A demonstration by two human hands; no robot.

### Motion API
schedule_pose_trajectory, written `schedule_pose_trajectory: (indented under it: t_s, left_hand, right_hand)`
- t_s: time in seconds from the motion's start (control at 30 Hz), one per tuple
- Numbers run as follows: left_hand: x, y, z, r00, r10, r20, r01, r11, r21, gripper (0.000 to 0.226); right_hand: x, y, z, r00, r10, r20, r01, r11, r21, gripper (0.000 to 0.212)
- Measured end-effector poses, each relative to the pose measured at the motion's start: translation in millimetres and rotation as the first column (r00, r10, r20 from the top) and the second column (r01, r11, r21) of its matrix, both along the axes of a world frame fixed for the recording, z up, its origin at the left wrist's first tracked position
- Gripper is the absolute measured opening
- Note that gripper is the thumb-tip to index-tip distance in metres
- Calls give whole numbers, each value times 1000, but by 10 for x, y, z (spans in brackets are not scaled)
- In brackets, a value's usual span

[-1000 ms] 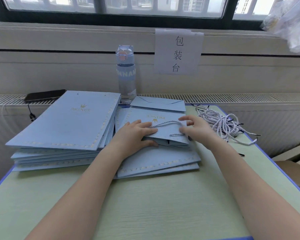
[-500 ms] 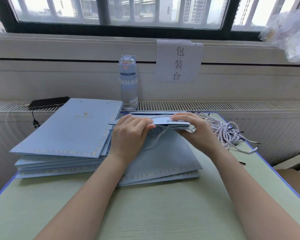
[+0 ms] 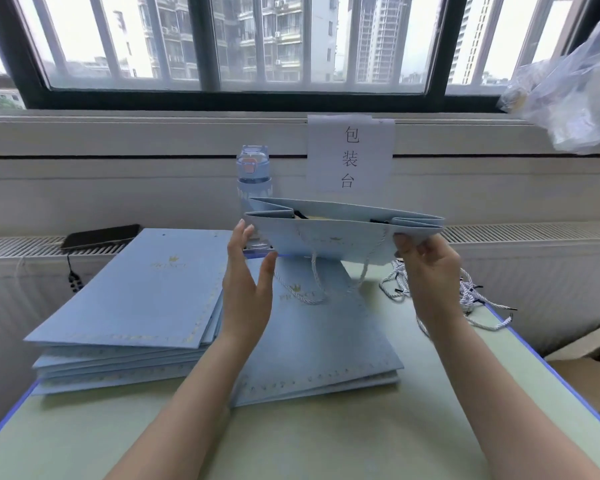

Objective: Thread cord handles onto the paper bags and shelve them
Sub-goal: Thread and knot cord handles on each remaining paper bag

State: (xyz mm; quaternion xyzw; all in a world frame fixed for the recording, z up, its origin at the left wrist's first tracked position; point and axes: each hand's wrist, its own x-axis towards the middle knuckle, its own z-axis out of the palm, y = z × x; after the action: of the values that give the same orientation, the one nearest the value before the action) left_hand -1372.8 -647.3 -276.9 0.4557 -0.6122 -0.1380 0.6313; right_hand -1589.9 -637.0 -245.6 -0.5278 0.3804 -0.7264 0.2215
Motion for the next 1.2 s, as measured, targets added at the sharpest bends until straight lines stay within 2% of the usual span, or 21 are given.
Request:
schedule_pose_trajectory:
  t_s: [0.07, 0.13, 0.2, 0.23, 0.37, 0.47, 0.53, 0.57, 0.67, 0.73, 0.77, 0.87, 1.07, 1.13, 1.2]
  left_hand:
    - [-8, 12, 7, 999, -32, -22, 32, 999, 32, 52]
    - [-16, 37, 30, 997, -67, -31, 69, 996, 50, 43]
    - [-34, 79, 74, 994, -82, -71, 87, 993, 80, 18]
    - [-42, 87, 93, 993, -72, -97, 81, 992, 96, 12]
    - [-19, 61, 105, 974, 13, -226, 15, 993, 119, 28]
    - [-35, 80, 140, 950, 6, -313, 31, 993, 114, 23]
    - [-45, 97, 140, 940, 7, -341, 30, 994, 103, 24]
    - [-45, 96, 132, 933, 14, -359, 26, 994, 104, 25]
    - [-12, 56, 58, 936, 38, -349, 15, 989, 148, 17]
    - [13, 21, -12, 947, 29, -321, 40, 977, 208, 10]
    - [22, 3, -47, 953, 22, -302, 52, 971, 233, 18]
    - [41, -25, -99, 968, -9, -250, 81, 957, 278, 32]
    - [26, -9, -104, 994, 11, -112, 18, 967, 253, 51]
    - [11, 9, -82, 996, 56, -68, -44, 985, 166, 55]
    - [11, 21, -74, 997, 75, -36, -74, 997, 11, 55]
  right_hand:
    - [-13, 38, 74, 999, -17, 29, 19, 998, -66, 9]
    - [-17, 71, 131, 998, -9, 66, 17, 993, -119, 12]
    - [-23, 76, 153, 998, -18, 52, 25, 991, -130, 16]
    - [-21, 69, 153, 1000, -22, 9, 23, 994, -106, 14]
    - [-51, -100, -48, 951, 53, -306, -7, 989, 149, 3]
    - [-65, -159, -162, 932, 29, -362, 46, 980, 196, 13]
    - [-74, -144, -148, 942, 38, -332, 42, 972, 232, 10]
    - [-80, -137, -147, 954, 98, -282, -17, 960, 279, 13]
    - [-87, -146, -212, 936, 339, -95, -263, 852, 453, 25]
    - [-101, -170, -270, 916, 400, -42, -320, 788, 526, 27]
    - [-100, -177, -284, 911, 413, -9, -343, 768, 541, 27]
    - [-88, -209, -307, 919, 394, 33, -344, 756, 557, 25]
    - [-32, -237, -362, 948, 315, -52, -235, 799, 554, 31]
    - [-30, -228, -361, 948, 319, 19, -290, 834, 469, 30]
    - [-33, -214, -354, 917, 378, 126, -397, 848, 350, 25]
